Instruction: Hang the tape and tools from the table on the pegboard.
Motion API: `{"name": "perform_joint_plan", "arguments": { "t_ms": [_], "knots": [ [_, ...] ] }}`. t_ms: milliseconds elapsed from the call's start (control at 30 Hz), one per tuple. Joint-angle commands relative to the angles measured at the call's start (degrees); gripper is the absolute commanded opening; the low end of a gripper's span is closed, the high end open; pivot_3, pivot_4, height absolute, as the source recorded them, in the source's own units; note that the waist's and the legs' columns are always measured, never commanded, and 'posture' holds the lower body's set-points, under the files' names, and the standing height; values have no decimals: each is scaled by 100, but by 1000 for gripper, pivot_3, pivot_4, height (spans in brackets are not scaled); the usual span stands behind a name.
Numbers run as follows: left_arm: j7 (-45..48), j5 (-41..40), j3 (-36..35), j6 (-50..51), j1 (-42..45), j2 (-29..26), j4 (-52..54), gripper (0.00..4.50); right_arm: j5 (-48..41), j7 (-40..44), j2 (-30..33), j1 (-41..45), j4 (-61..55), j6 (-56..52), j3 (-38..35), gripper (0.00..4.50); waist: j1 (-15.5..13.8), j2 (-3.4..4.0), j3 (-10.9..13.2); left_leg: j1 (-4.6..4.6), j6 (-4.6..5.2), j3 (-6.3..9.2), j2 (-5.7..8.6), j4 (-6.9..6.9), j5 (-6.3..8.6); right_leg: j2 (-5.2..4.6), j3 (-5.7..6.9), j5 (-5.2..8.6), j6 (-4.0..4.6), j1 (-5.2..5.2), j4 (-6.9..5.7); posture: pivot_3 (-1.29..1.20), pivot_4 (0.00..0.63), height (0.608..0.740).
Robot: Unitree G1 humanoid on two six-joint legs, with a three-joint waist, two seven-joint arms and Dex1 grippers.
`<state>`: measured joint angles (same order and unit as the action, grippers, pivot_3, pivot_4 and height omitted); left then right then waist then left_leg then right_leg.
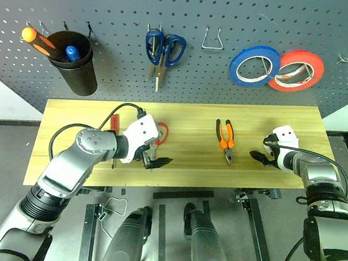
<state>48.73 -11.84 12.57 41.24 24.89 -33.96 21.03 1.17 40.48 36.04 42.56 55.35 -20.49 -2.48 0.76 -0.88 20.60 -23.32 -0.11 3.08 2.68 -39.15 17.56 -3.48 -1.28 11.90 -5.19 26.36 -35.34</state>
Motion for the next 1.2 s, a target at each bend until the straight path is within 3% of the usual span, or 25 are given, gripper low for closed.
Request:
{"name": "perform_joint_plan", "arguments": {
  "t_ms": [33,67,133,533,700,833,1200],
  "knots": [
    [-23,-113,-105,64,-18,-98,334,4487,37,44,-111,-127,441,2,77,4500,-4,-11,1,0,-1,1,0,0,0,0,0,0,0,-1,0,117,407,740],
    [-34,-125,-110,77,-13,-113,351,4487,35,-1,-111,-118,478,34,59,4500,-8,-15,0,0,-1,1,0,-1,0,0,0,0,0,-2,1,118,407,740],
    [-52,-147,-117,98,13,-129,354,4500,51,-68,-102,-114,533,108,52,3908,-11,-16,1,1,-2,1,0,-1,-1,-2,1,-1,-1,-3,2,118,408,740],
    [-60,-192,-94,11,44,-218,232,4500,8,-402,-71,-222,619,427,-99,18,-41,-18,2,0,-4,5,1,-1,-2,-5,4,-1,-1,-6,3,124,411,740],
    [-60,-154,-36,-90,63,-192,100,4500,-256,-750,-216,-448,293,668,-460,18,-49,-22,0,1,-5,8,3,-1,-2,-6,7,-1,-1,-11,6,117,401,740],
    [-75,-116,20,-194,125,-131,1,4500,-649,-992,-418,-957,-623,1055,-899,18,-65,-21,0,0,-7,12,4,-1,-4,-7,9,-2,-3,-9,8,112,389,740],
    [-120,-15,38,-763,294,80,-493,4500,-1825,-1754,-877,-3219,-5932,440,-1934,18,-149,5,8,-14,-57,12,7,13,-32,-6,9,-2,-3,20,0,86,337,740]
  ]
}}
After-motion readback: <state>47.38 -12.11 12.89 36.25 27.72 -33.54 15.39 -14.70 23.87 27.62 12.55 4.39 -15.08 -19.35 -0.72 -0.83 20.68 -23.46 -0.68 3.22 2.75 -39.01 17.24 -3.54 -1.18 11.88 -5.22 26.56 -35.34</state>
